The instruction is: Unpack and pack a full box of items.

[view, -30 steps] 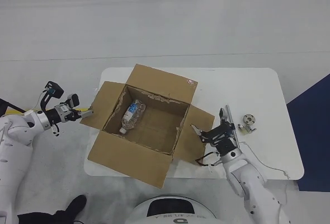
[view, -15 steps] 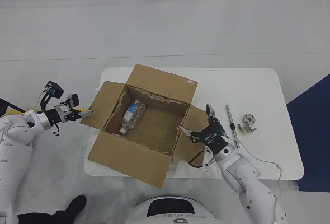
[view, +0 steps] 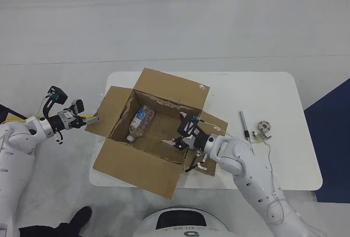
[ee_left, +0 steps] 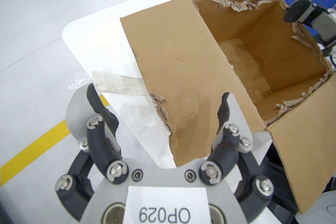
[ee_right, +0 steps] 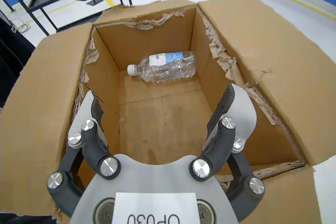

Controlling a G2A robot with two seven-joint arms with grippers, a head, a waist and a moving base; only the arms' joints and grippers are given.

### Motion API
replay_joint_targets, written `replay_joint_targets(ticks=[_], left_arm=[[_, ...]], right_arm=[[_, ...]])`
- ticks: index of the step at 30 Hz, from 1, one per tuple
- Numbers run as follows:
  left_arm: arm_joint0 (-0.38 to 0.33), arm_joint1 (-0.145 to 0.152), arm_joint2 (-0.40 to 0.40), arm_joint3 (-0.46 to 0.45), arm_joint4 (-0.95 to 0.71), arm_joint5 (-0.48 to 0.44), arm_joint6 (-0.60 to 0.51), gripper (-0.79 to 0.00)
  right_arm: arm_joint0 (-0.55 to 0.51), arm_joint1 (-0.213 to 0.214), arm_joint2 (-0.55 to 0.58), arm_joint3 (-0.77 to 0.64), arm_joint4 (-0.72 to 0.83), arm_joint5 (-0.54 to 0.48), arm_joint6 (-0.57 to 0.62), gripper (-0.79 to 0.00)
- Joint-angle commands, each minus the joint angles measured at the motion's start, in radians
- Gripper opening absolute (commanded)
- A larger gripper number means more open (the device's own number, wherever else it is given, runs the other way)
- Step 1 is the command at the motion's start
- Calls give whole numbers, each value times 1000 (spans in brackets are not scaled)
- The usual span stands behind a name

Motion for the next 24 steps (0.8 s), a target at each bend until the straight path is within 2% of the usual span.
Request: replay_joint_targets(ticks=[1, 3, 6, 9, 14, 24], left_arm=[[0, 0, 0, 0, 0, 0, 0, 0], [0, 0, 0, 0, 0, 0, 0, 0], [0, 0, 0, 0, 0, 0, 0, 0], [0, 0, 0, 0, 0, 0, 0, 0], [0, 0, 0, 0, 0, 0, 0, 0], [0, 0, 0, 0, 0, 0, 0, 0]], right_arm=[[1, 0, -7, -1, -2, -4, 5, 0], [32, -7, -35, 22, 22, -4, 34, 0], [144, -37, -133, 105, 64, 93, 158, 0], [258, -80, -252, 217, 92, 174, 203, 0], [398, -157, -400, 406, 138, 312, 221, 0], [565, -294, -553, 721, 261, 372, 207, 0]])
